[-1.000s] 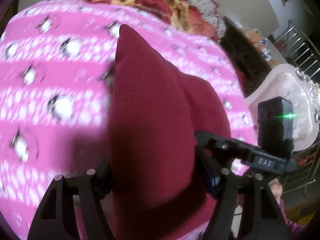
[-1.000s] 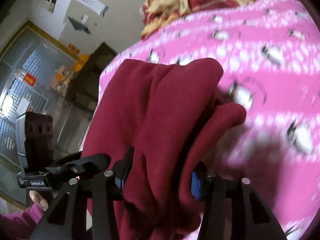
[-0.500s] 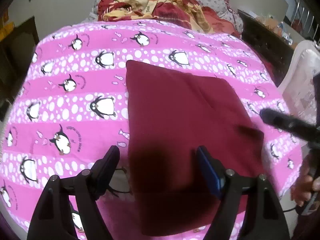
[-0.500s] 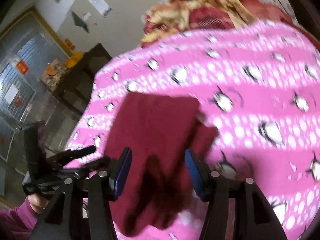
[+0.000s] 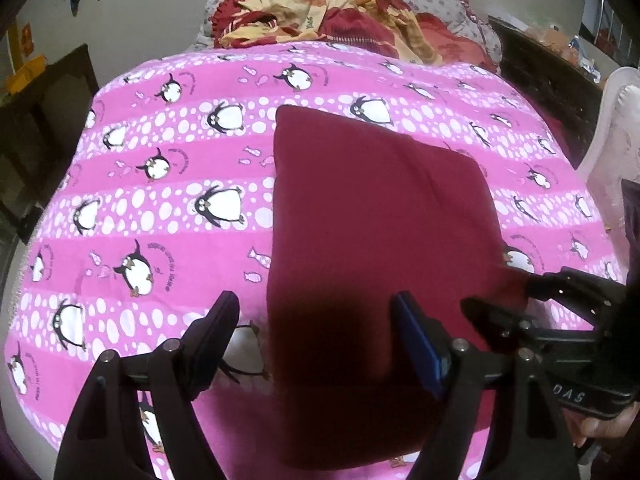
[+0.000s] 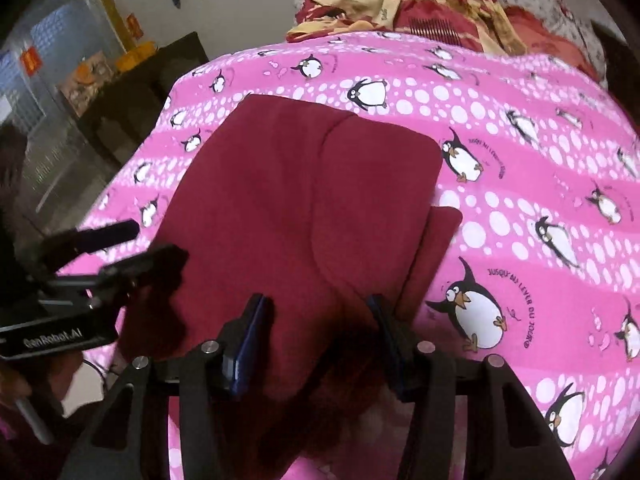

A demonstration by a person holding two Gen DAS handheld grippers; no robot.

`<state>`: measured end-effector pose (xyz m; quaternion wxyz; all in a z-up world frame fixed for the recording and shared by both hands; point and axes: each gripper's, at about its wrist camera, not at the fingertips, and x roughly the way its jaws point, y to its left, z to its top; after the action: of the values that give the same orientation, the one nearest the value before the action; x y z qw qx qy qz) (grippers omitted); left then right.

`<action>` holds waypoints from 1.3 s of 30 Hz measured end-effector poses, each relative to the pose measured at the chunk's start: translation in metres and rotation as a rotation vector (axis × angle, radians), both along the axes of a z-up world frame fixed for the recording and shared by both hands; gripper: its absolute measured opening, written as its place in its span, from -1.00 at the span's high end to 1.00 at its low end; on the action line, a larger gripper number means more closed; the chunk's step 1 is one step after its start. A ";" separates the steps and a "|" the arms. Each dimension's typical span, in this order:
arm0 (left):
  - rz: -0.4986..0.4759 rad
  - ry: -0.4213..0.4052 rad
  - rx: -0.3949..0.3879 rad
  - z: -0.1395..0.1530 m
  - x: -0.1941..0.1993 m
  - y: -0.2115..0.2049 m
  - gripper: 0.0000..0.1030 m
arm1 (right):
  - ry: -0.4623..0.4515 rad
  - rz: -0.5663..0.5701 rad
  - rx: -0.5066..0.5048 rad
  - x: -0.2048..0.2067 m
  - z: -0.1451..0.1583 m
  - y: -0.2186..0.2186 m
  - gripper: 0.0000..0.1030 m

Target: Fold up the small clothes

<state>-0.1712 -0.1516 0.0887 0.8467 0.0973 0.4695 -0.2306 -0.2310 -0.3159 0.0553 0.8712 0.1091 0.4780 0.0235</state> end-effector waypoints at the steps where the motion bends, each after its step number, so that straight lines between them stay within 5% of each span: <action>1: 0.002 -0.012 0.003 0.003 -0.002 0.000 -0.52 | 0.002 -0.004 0.001 -0.001 0.001 -0.001 -0.10; 5: 0.014 -0.041 -0.016 0.013 -0.006 0.005 -0.52 | 0.004 -0.032 0.015 -0.008 0.011 -0.006 -0.10; 20: 0.048 -0.119 -0.062 0.045 -0.025 0.018 -0.71 | -0.103 -0.115 -0.058 -0.035 0.062 0.008 -0.62; 39: 0.075 -0.143 -0.084 0.058 -0.031 0.034 -0.74 | -0.097 -0.128 -0.058 -0.037 0.066 0.018 -0.69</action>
<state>-0.2024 -0.1179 0.1463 0.8895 0.0604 0.4011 -0.2104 -0.2683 -0.2977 0.1211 0.8958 0.1129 0.4279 -0.0407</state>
